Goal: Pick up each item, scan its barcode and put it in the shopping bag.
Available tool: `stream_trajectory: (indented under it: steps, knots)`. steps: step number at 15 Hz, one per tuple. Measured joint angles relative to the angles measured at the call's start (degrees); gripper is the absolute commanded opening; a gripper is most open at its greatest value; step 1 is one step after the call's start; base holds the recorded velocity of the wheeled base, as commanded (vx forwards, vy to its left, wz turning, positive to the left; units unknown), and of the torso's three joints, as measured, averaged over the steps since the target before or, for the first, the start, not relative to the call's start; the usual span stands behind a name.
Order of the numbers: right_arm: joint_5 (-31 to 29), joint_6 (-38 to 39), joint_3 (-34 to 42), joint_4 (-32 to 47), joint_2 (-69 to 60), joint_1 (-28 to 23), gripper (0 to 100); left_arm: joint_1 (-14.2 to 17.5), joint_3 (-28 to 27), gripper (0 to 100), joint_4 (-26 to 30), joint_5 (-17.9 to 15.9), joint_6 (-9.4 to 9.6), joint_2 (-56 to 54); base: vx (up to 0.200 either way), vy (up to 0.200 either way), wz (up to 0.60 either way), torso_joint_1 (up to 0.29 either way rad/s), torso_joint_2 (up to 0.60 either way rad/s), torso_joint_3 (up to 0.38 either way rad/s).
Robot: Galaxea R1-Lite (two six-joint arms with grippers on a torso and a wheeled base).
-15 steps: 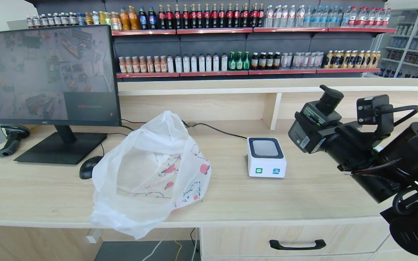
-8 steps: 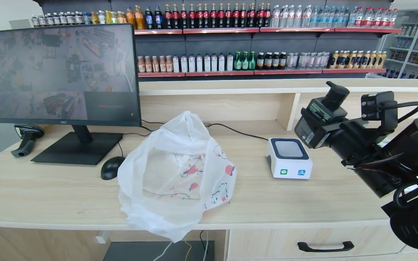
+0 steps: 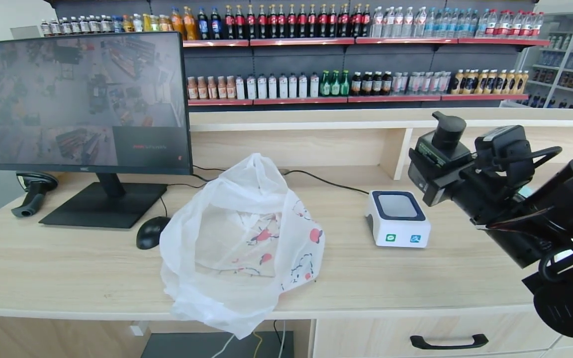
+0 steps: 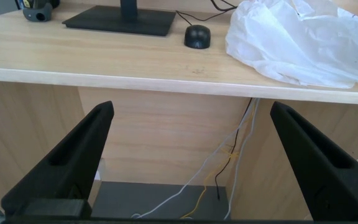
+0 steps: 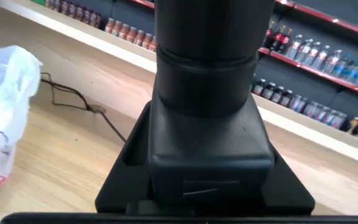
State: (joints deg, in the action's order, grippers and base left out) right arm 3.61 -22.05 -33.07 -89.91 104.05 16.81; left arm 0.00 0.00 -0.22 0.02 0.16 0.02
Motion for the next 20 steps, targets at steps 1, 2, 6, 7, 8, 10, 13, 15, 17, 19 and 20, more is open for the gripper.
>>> stream_trajectory:
  steps: [1, 2, 6, 7, 8, 10, 13, 15, 17, 19, 20]
  knots:
    - [0.0, -2.3, -0.8, 0.0, 0.5, 0.0, 0, 0.0, 0.0, 100, 0.0, 0.0, 0.02, 0.0, 0.0, 0.0, 0.0, 0.0, 0.0, 0.0]
    - [0.2, -3.5, -1.8, 0.0, 1.2, 0.6, 0, 0.0, 0.0, 100, 0.0, 0.0, 0.0, 0.0, 0.0, 0.0, 0.0, 0.0, 0.0, 0.0]
    - [1.9, -12.2, -4.6, 0.0, 4.4, 1.7, 0, 0.0, 0.0, 100, 0.0, 0.0, 0.02, 0.0, 0.0, 0.0, 0.0, 0.0, 0.0, 0.0]
    - [3.7, -13.8, -4.9, 0.0, 5.2, 1.9, 0, 0.0, 0.0, 100, 0.0, 0.0, 0.02, 0.0, 0.0, 0.0, 0.0, 0.0, 0.0, 0.0]
    - [5.7, -15.1, -5.4, 0.0, 5.9, 2.0, 0, 0.0, 0.0, 100, 0.0, 0.0, 0.02, 0.0, 0.0, 0.0, 0.0, 0.0, 0.0, 0.0]
    - [11.5, -19.1, -7.2, 0.0, 7.4, 2.3, 0, 0.0, 0.0, 100, 0.0, 0.0, 0.02, 0.0, 0.0, 0.0, 0.0, 0.0, 0.0, 0.0]
    - [18.5, -22.9, -7.9, 0.0, 9.0, 2.5, 0, 0.0, 0.0, 100, 0.0, 0.0, 0.02, 0.0, 0.0, 0.0, 0.0, 0.0, 0.0, 0.0]
    - [22.1, -24.8, -7.0, -0.1, 9.5, 2.5, 0, 0.0, 0.0, 100, 0.0, 0.0, 0.02, 0.0, 0.0, 0.0, 0.0, 0.0, 0.0, 0.0]
    - [23.9, -26.3, -4.8, 0.0, 9.7, 1.4, 0, 0.0, 0.0, 100, 0.0, 0.0, 0.02, 0.0, 0.0, 0.0, 0.0, 0.0, 0.0, 0.0]
    - [25.3, -27.2, -4.0, 0.0, 9.7, 1.0, 0, 0.0, 0.0, 100, 0.0, 0.0, 0.02, 0.0, 0.0, 0.0, 0.0, 0.0, 0.0, 0.0]
    - [25.5, -26.3, -4.3, 0.0, 9.6, 0.6, 0, 0.0, 0.0, 100, 0.0, 0.0, 0.02, 0.0, 0.0, 0.0, 0.0, 0.0, 0.0, 0.0]
